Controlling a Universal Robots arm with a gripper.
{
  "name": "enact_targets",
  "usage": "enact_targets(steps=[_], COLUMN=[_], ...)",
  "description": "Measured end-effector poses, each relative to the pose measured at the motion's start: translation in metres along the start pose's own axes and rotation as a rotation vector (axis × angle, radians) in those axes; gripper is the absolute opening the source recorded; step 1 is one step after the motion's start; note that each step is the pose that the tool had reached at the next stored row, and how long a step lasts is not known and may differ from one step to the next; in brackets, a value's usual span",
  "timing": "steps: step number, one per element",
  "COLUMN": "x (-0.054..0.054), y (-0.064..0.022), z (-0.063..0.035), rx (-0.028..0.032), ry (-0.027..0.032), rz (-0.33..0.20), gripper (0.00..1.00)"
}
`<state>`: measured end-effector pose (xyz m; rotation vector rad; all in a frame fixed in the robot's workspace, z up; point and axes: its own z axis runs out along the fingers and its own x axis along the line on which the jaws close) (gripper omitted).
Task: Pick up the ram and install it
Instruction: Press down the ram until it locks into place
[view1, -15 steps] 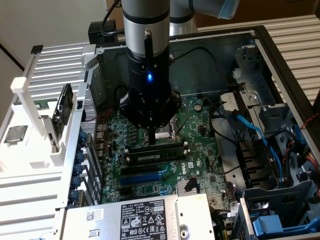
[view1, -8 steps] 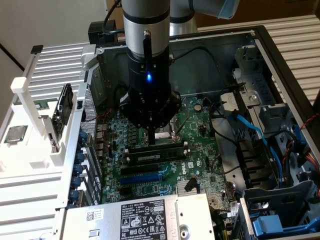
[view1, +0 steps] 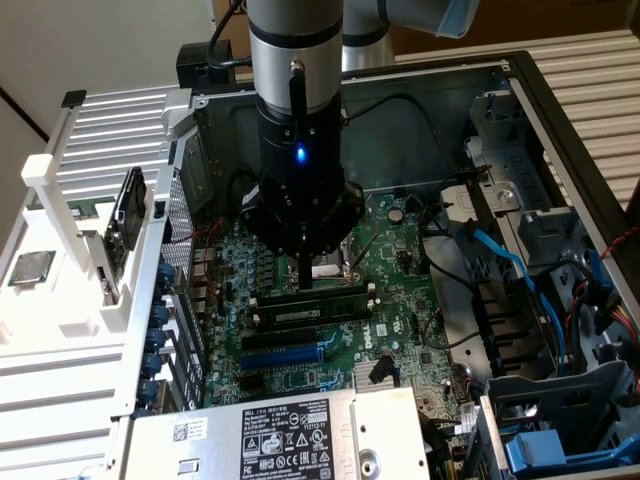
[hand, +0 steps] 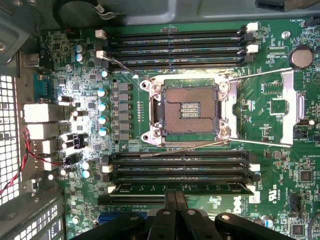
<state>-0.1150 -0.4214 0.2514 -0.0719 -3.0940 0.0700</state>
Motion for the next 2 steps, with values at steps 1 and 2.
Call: enact_targets(steps=[1,2], x=[0.0000,0.0000], y=[0.0000,0.0000], z=[0.0000,0.0000], rx=[0.0000,0.0000], ry=[0.0000,0.0000], rz=[0.000,0.000], gripper=[0.10,0.10])
